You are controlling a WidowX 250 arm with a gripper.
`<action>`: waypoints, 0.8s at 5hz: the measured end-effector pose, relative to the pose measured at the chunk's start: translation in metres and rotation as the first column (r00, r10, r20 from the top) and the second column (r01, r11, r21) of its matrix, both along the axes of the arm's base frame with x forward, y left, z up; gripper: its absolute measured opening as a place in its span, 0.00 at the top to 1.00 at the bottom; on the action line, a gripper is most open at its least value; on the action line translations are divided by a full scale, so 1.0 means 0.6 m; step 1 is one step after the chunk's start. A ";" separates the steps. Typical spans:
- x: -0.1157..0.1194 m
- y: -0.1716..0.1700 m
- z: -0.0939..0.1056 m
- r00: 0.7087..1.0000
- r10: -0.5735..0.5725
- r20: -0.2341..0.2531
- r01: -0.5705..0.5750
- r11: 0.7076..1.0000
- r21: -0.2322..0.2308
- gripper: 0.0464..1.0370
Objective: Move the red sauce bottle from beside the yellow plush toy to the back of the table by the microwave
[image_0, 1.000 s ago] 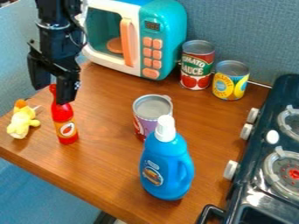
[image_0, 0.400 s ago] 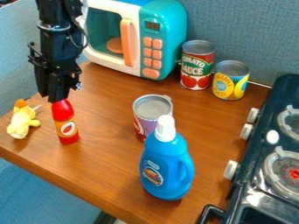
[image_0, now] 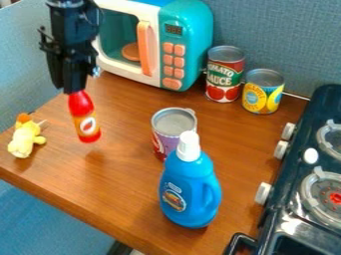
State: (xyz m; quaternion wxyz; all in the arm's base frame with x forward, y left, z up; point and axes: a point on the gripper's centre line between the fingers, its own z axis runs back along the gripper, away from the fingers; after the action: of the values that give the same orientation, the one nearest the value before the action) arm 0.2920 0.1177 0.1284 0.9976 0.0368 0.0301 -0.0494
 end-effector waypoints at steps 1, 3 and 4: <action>0.043 0.010 0.016 1.000 0.003 0.031 -0.003 1.000 -0.026 0.71; 0.106 0.047 0.014 0.999 0.036 0.029 -0.035 0.999 -0.039 0.71; 0.124 0.068 0.014 0.998 0.049 0.038 -0.048 0.999 -0.020 0.71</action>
State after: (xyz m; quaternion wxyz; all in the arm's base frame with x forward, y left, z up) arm 0.3662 0.1586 0.1369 0.9992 0.0277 0.0111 -0.0249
